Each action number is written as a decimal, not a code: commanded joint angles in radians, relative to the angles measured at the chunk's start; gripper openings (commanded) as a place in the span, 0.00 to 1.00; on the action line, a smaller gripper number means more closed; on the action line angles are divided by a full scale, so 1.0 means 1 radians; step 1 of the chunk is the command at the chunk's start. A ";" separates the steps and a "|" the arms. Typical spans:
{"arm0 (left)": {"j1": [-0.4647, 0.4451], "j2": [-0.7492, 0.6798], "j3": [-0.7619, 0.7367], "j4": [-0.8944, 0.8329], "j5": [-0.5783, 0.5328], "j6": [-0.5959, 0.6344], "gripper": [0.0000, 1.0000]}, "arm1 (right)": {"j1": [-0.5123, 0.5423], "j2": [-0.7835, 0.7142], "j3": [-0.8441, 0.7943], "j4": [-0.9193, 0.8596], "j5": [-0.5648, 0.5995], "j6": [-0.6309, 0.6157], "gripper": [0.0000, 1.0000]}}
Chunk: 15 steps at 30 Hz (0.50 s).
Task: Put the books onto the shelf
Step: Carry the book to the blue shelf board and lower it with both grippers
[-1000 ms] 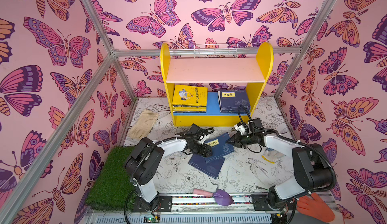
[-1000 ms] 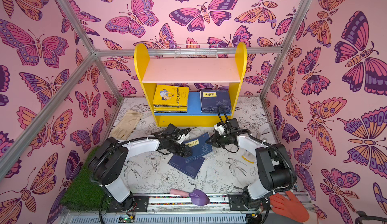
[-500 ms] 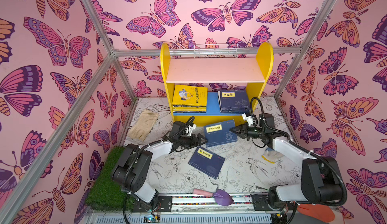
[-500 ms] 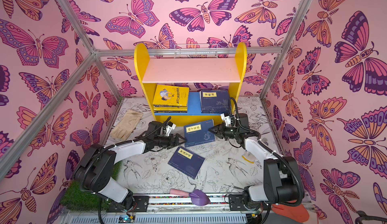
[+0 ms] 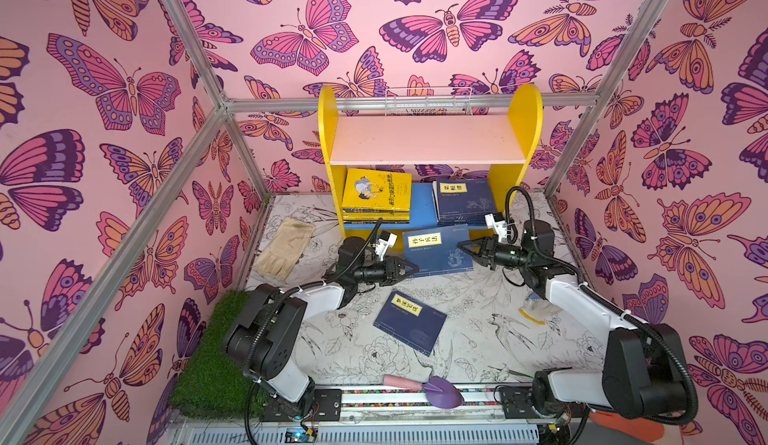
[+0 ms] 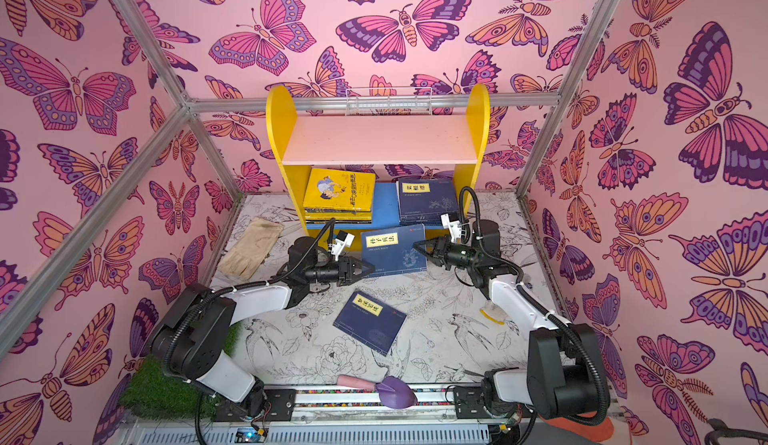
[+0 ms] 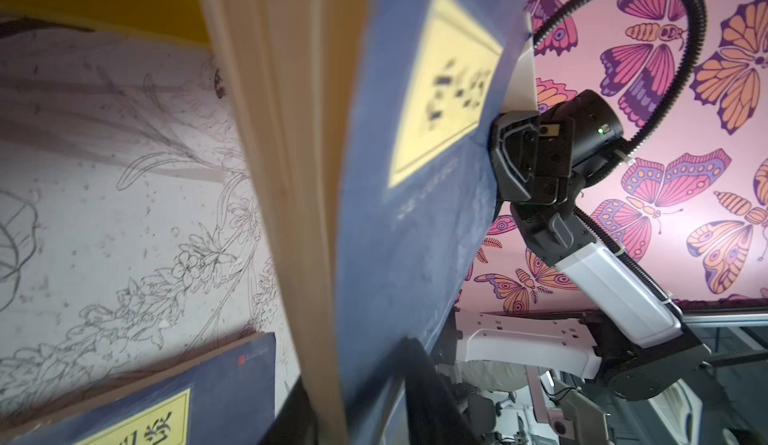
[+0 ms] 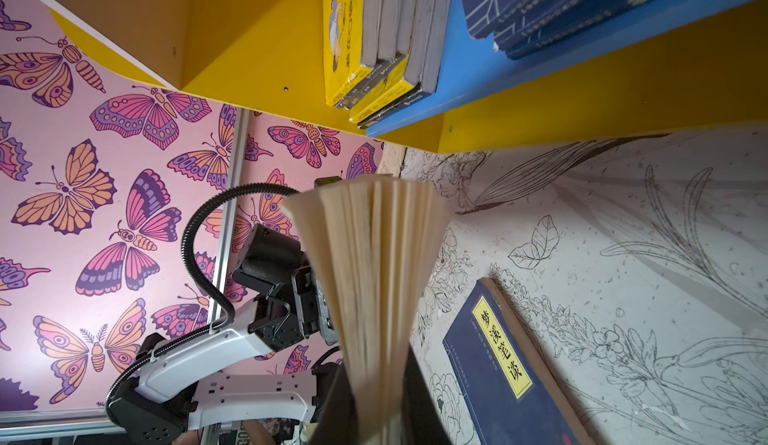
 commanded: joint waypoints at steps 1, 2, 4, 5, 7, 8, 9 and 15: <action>-0.011 -0.035 0.016 0.031 -0.036 -0.015 0.05 | 0.007 -0.039 0.005 0.051 0.037 0.014 0.00; -0.013 -0.054 0.015 0.014 -0.063 -0.008 0.00 | 0.007 -0.044 0.009 0.026 0.054 0.003 0.00; -0.018 -0.113 0.021 -0.064 -0.156 0.035 0.00 | 0.004 -0.061 0.021 -0.078 0.126 -0.037 0.08; -0.024 -0.142 0.034 -0.115 -0.197 0.066 0.00 | 0.000 -0.071 0.030 -0.150 0.177 -0.059 0.19; -0.048 -0.195 0.080 -0.228 -0.280 0.143 0.00 | -0.019 -0.094 0.052 -0.307 0.298 -0.096 0.44; -0.063 -0.212 0.117 -0.292 -0.326 0.183 0.00 | -0.036 -0.110 0.053 -0.356 0.363 -0.097 0.50; -0.074 -0.220 0.154 -0.339 -0.355 0.217 0.00 | -0.059 -0.128 0.045 -0.384 0.402 -0.090 0.52; -0.085 -0.151 0.358 -0.407 -0.426 0.257 0.00 | -0.198 -0.286 -0.023 -0.437 0.537 -0.070 0.51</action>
